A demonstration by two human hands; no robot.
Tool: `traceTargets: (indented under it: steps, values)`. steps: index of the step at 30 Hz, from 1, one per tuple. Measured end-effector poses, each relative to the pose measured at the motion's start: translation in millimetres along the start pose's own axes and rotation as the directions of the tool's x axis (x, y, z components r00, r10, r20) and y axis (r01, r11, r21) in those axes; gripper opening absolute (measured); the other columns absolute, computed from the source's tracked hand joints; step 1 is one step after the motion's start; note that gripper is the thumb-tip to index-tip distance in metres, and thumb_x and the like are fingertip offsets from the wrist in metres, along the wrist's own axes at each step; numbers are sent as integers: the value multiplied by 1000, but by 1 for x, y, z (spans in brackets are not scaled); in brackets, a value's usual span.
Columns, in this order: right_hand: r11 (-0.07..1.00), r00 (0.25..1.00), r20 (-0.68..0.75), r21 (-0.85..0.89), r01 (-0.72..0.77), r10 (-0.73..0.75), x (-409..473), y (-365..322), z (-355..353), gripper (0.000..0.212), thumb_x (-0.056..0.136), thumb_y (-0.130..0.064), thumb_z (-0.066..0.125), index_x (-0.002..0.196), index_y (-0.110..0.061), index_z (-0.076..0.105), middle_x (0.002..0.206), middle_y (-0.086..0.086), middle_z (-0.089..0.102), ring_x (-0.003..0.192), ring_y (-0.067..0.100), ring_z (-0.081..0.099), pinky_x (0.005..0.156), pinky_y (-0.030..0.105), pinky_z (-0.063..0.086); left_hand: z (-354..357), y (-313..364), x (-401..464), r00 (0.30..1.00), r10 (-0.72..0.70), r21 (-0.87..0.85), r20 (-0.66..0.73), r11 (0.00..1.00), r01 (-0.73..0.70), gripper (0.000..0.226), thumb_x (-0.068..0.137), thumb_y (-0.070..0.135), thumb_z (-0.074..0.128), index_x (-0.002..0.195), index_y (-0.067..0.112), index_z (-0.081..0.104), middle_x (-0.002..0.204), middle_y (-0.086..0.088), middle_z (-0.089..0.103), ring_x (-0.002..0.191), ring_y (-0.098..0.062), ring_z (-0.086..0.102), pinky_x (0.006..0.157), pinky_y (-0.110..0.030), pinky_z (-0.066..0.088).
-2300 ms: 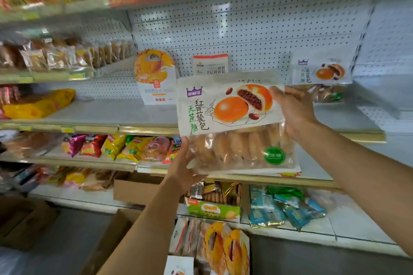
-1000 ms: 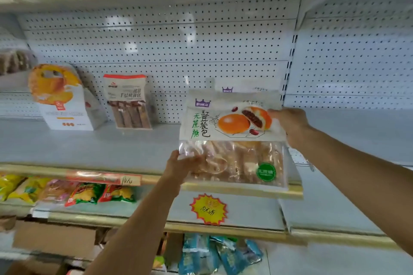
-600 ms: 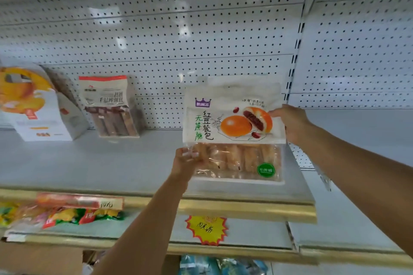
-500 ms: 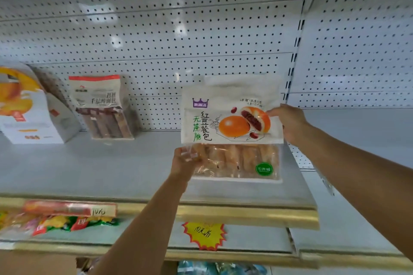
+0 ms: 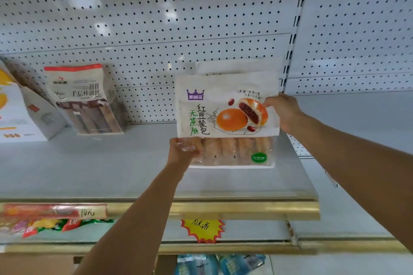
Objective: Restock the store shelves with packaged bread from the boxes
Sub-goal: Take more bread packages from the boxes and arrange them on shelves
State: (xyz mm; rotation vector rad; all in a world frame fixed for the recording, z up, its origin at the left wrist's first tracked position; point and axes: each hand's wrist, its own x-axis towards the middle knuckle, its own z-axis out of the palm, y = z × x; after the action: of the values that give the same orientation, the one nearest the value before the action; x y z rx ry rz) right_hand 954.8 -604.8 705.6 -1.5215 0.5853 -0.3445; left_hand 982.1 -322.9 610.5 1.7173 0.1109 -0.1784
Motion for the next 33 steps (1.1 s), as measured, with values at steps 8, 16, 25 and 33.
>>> traceTargets:
  steps: [8,16,25,33]
  values:
    - [984,997,3,-161,77,-78,-15,-9,9,28,66,4,70,77,-20,66,83,-2,70,94,24,66,91,43,54,15,6,-8,995,-74,55,-68,995,78,64,76,-3,74,124,12,36,116,-7,54,102,-22,54,66,-25,42]
    - [970,995,-92,-242,17,-41,-25,-5,1,42,65,-7,79,102,-15,61,95,3,66,93,25,64,88,44,56,17,20,-22,986,-123,27,-116,992,127,59,80,1,72,127,11,37,124,-11,56,104,-25,54,79,-31,40]
    - [926,988,-63,-363,107,-138,-72,-11,-13,62,70,-21,74,125,-21,46,130,3,50,109,23,56,95,45,51,17,58,-70,965,-160,-206,-207,971,117,76,82,12,77,145,11,35,140,-14,48,122,-34,50,106,-40,43]
    - [947,973,47,-225,230,-225,-153,-20,-11,37,89,-5,61,123,-16,54,113,-4,53,99,15,53,59,12,37,0,57,-136,962,-249,-529,-114,835,154,46,93,11,65,137,7,51,122,-12,63,113,-26,62,93,-42,53]
